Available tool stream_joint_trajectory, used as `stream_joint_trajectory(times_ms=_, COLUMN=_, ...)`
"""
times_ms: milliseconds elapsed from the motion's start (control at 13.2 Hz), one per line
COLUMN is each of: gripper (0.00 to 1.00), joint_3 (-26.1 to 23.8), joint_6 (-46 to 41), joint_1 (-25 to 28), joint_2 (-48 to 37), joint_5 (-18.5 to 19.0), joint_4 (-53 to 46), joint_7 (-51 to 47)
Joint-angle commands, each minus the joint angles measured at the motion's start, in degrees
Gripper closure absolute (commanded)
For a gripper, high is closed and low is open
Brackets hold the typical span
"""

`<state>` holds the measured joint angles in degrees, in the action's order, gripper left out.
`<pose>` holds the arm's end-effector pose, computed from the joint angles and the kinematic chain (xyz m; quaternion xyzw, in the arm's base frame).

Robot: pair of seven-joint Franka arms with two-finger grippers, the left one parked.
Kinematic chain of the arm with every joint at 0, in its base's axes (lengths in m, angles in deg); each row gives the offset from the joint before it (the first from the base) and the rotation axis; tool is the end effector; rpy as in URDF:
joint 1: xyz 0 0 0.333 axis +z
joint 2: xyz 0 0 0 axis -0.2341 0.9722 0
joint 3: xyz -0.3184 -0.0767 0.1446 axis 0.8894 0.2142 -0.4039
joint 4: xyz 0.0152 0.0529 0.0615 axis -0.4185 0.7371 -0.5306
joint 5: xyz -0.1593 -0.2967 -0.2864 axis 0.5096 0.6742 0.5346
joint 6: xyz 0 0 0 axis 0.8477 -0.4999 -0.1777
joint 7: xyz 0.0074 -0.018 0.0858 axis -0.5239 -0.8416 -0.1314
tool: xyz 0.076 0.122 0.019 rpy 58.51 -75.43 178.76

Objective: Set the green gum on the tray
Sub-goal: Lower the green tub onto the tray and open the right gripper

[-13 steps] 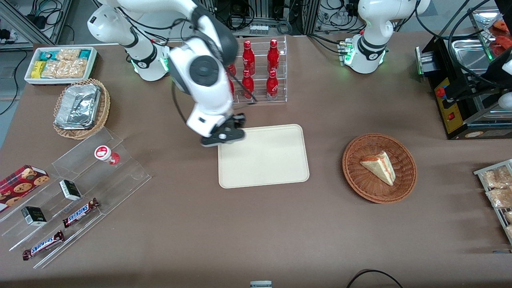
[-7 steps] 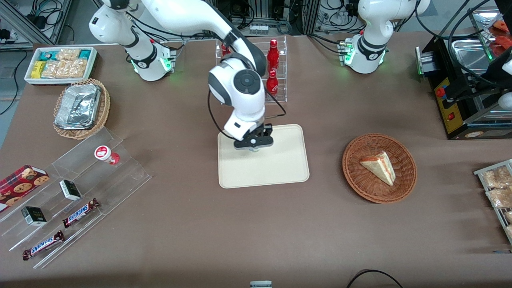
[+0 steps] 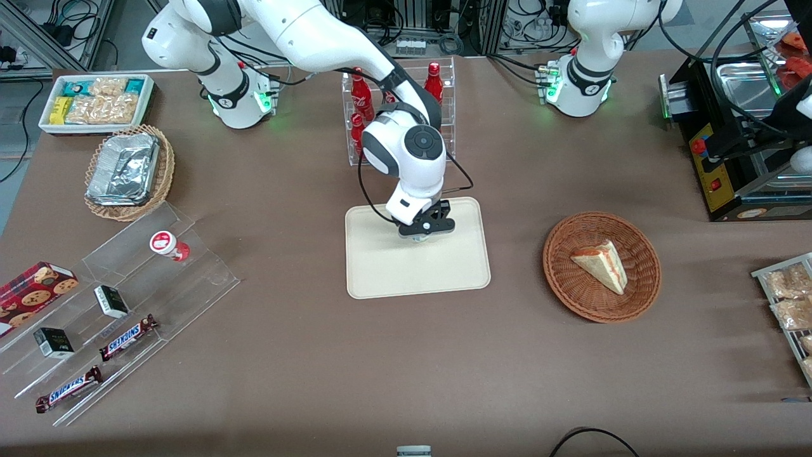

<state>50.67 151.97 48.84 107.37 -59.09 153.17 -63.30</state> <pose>0.5042 0.6021 0.2233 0.9983 0.0494 0.0298 0.0126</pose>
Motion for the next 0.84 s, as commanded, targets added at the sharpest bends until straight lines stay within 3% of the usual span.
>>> stream_joint_trajectory(times_ms=0, gripper=1.0, joint_3=0.2, joint_6=1.5, joint_1=-0.4, joint_2=2.0, joint_5=-1.5, joint_4=-1.8, joint_7=0.1)
stream_joint_trajectory(times_ms=608, gripper=0.97, joint_3=0.1, joint_6=2.0, joint_1=-0.4, joint_2=3.0, joint_5=-1.7, joint_4=-1.4, joint_7=-0.1)
stream_joint_trajectory(times_ms=684, gripper=0.75, joint_3=0.1, joint_6=2.0, joint_1=-0.6, joint_2=3.1, joint_5=-1.8, joint_4=-1.4, joint_7=-0.2)
stream_joint_trajectory(times_ms=759, gripper=0.09, joint_3=0.1, joint_6=2.0, joint_1=-0.8, joint_2=3.0, joint_5=-1.8, joint_4=-1.4, joint_7=-0.2)
